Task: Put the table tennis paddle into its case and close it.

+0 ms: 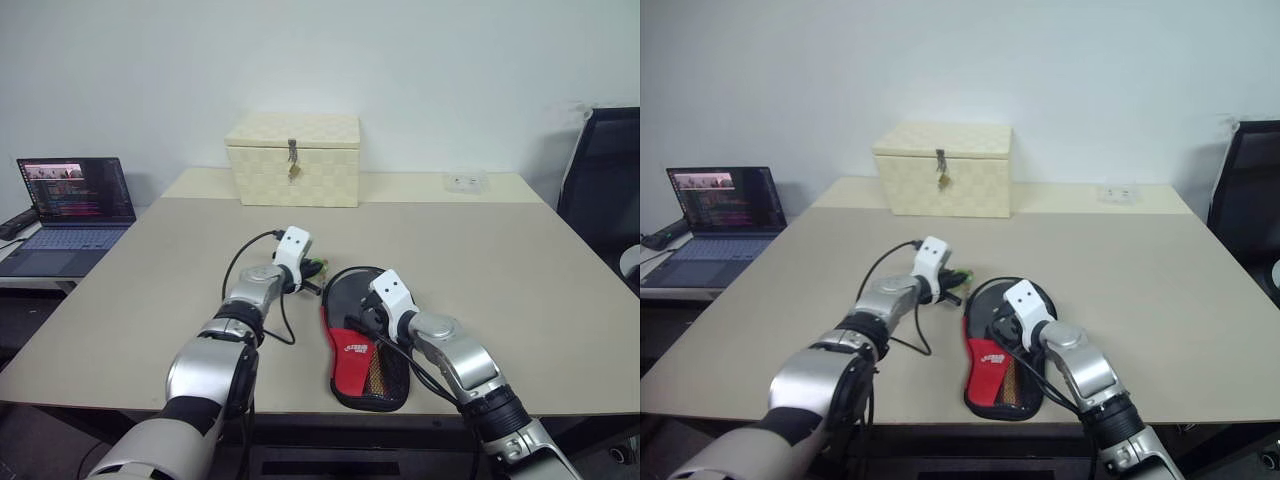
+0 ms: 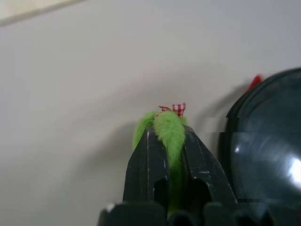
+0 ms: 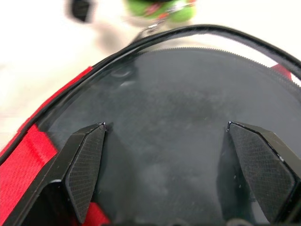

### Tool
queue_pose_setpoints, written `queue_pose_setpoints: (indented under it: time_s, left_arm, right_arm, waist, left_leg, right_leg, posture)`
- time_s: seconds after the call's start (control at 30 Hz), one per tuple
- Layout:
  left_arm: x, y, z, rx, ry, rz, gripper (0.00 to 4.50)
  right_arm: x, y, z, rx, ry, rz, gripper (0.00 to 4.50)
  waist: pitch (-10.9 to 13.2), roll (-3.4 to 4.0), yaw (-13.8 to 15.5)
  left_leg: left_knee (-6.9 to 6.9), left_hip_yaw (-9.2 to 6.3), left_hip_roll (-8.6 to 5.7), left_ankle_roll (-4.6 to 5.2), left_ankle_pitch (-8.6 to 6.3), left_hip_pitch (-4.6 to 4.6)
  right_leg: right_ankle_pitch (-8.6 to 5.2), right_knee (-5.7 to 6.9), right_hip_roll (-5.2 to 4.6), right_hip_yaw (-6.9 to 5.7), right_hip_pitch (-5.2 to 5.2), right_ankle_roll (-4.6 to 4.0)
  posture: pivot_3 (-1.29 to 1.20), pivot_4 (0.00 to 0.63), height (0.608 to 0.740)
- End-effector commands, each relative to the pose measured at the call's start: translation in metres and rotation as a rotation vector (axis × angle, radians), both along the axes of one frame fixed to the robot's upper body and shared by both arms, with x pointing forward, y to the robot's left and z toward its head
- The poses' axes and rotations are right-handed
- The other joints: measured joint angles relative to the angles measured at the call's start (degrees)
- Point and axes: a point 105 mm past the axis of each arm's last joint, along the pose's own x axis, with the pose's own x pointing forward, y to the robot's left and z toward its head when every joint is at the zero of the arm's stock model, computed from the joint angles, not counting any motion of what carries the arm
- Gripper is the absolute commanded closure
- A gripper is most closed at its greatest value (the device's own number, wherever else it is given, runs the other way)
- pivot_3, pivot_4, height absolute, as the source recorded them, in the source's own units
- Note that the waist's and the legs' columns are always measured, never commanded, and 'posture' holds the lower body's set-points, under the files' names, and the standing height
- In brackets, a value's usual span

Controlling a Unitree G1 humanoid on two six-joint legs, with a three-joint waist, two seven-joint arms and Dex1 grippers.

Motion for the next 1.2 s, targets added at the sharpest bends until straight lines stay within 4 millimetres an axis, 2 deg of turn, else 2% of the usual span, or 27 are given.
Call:
queue_pose_setpoints:
  time_s: [0.03,0.4,0.6,1.2]
  left_arm:
    - [0.007,-0.013,0.029,0.079,-0.118,-0.018,4.5]
    - [0.006,-0.047,0.04,0.344,-0.263,-0.099,4.5]
    - [0.005,-0.06,0.044,0.422,-0.332,-0.116,4.5]
    - [-0.011,-0.119,0.057,0.643,-0.565,-0.29,4.5]
  right_arm:
    - [-0.017,-0.011,-0.045,-0.111,0.152,-0.013,0.0]
    - [-0.05,-0.011,-0.06,-0.166,0.205,0.037,0.0]
    - [-0.065,-0.007,-0.066,-0.18,0.229,0.062,0.0]
    - [-0.079,-0.005,-0.07,-0.187,0.25,0.079,0.0]
  waist:
    - [0.0,0.0,0.0]
    - [0.0,-0.01,0.1]
    - [0.0,-0.02,0.0]
    - [0.0,-0.03,0.1]
  left_leg:
    - [0.0,0.0,0.0,0.0,0.0,0.0]
    - [0.0,0.0,-0.03,-0.02,-0.02,-0.1]
    - [-0.01,0.02,-0.04,-0.02,-0.02,-0.09]
    - [0.0,0.0,-0.07,-0.03,-0.02,-0.1]
  right_leg:
    - [0.0,0.0,0.01,0.01,-0.02,0.0]
    - [-0.01,-0.07,-0.01,0.01,-0.05,0.02]
    - [-0.02,-0.06,0.02,0.02,-0.07,0.02]
    - [-0.03,-0.07,0.01,0.01,-0.06,0.04]
  posture:
    - [0.0,0.15,0.74]
    - [0.0,0.15,0.74]
    - [0.0,0.15,0.74]
    - [0.0,0.15,0.74]
